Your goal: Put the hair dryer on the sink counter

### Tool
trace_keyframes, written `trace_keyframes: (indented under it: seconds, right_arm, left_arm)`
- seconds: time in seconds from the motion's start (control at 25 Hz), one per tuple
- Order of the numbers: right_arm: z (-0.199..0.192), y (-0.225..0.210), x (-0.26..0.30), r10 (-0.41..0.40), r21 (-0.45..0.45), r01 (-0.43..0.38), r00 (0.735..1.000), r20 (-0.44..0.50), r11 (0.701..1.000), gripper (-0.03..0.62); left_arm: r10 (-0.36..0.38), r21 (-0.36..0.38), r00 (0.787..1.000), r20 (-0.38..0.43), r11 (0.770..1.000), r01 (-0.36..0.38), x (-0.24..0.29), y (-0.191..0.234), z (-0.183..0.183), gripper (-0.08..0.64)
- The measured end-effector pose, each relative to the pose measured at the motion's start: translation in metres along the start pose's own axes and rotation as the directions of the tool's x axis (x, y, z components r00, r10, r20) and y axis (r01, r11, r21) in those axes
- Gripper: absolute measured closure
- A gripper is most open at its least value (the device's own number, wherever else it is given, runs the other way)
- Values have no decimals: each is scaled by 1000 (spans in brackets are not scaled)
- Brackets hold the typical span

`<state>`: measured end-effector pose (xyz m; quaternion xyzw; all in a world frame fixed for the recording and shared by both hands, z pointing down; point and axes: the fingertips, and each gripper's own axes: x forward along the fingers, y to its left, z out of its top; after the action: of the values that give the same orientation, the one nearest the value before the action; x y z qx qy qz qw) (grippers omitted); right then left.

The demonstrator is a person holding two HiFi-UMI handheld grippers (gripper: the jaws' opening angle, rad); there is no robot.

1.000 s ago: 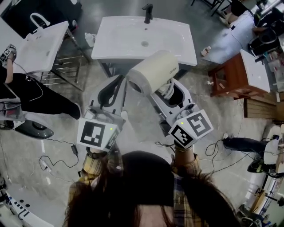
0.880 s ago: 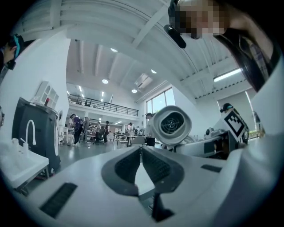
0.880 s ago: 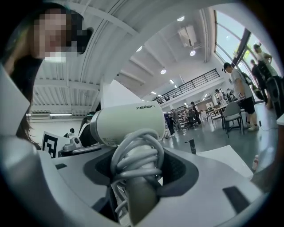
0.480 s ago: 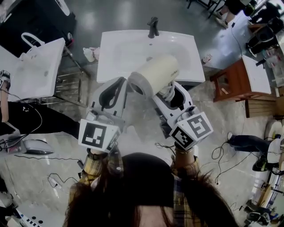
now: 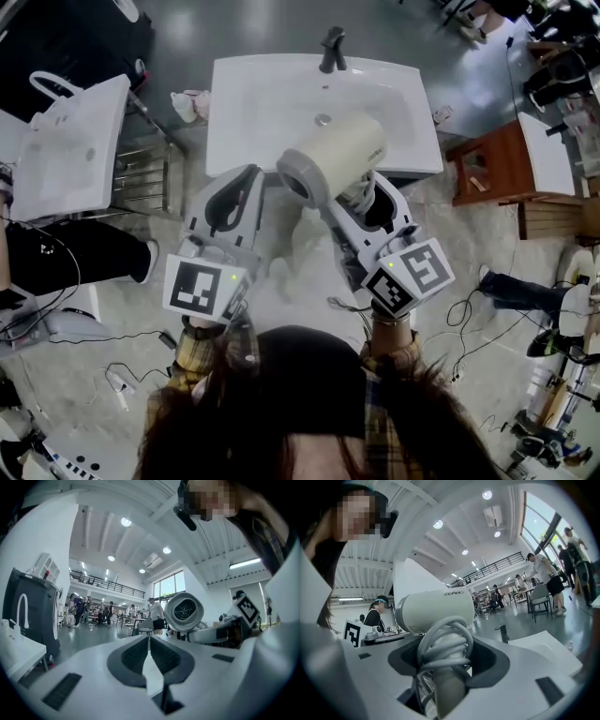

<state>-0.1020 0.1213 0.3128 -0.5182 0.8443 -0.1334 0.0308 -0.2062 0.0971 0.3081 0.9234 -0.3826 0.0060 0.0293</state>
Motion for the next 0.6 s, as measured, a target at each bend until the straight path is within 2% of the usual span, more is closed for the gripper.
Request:
trace_keyframes:
  seconds: [0.32,0.6]
  right_arm:
    - [5,-40,43,0,2,0,1000,-5,1000,319]
    - [33,-105,87,-15,-3,15,1000,-7,1000,319]
  left_arm:
    - [17,1,1000,7,1000,-17,44,30,-2,531]
    - [-5,1,1000,21,1000,5,125,48,13,531]
